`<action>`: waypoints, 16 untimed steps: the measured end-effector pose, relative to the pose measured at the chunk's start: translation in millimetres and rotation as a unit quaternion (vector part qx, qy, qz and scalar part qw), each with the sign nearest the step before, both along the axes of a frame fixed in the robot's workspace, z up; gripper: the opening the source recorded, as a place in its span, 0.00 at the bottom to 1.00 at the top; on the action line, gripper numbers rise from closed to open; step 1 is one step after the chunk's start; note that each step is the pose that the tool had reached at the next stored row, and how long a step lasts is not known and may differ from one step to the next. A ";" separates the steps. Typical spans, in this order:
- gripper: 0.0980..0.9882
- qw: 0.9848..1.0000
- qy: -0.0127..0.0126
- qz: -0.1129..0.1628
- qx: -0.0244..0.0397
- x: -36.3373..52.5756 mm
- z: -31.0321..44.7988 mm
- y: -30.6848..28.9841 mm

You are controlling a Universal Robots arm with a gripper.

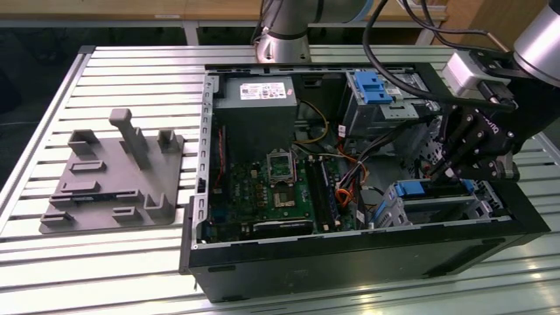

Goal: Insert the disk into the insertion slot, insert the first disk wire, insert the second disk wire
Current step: 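Insert the second disk wire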

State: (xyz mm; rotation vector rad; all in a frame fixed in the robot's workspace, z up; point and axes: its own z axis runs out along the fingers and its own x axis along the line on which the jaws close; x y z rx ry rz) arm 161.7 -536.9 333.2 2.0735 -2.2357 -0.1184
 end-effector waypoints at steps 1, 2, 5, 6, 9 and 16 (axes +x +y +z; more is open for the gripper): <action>0.05 1.000 0.000 0.000 0.000 0.1 -0.1 0.0; 0.05 1.000 0.000 0.000 0.000 0.2 -0.2 -0.1; 0.05 1.000 0.000 0.000 0.000 0.3 -0.4 -0.1; 0.05 1.000 0.000 0.000 0.000 0.3 -0.4 -0.1; 0.05 1.000 0.000 0.000 0.000 0.3 -0.3 -0.1; 0.05 1.000 0.000 0.000 0.000 -4.4 2.5 2.0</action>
